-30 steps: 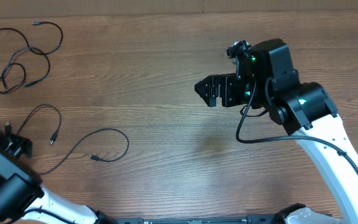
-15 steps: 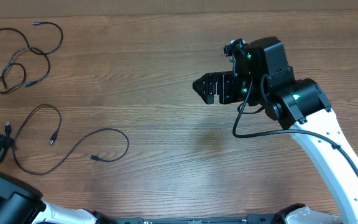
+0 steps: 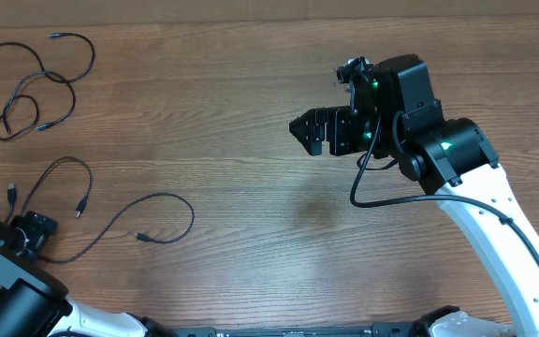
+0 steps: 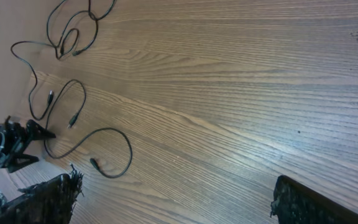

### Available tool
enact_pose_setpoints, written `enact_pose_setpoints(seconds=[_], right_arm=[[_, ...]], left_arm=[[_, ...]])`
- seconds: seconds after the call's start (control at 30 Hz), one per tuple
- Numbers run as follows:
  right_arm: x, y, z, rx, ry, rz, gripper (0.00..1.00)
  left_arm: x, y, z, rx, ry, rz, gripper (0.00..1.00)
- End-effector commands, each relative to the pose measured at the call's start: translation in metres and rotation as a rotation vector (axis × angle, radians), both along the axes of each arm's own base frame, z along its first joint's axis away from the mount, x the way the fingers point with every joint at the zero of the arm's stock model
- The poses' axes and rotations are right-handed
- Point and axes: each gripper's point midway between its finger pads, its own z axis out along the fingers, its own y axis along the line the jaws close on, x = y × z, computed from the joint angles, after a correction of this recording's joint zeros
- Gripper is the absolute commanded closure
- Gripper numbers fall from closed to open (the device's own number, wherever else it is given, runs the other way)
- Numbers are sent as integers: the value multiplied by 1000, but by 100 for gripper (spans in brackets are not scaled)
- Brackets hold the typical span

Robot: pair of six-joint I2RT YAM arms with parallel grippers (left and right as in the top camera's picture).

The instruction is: Untangle cables

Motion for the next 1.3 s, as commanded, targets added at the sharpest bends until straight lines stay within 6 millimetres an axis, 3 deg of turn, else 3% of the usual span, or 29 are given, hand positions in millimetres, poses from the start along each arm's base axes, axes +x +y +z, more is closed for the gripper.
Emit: enact_pose_setpoints(seconds=[0.0, 0.13, 0.23, 0.27, 0.57, 0.83, 1.03, 1.27], right_arm=[[2, -1, 2, -4, -13, -6, 0], [2, -1, 1, -5, -11, -6, 0], [1, -2, 1, -5, -9, -6, 0], [1, -2, 1, -5, -9, -6, 0], [-1, -3, -1, -11, 4, -6, 0], [-3, -3, -3, -16, 14, -6, 0], [-3, -3, -3, -16, 14, -6, 0], [-3, -3, -3, -14, 17, -8, 0]], left_arm=[[-6, 0, -6, 37, 20, 13, 21], [-6, 2, -8, 55, 22, 13, 53], [-14, 7, -8, 84, 64, 16, 86], [-17, 9, -7, 98, 81, 18, 89], [-32, 34, 1, 232, 186, 10, 96], [-25, 42, 7, 214, 275, -481, 96], [-3, 52, 21, 244, 310, -762, 96], [6, 95, 59, 415, 387, -709, 96]])
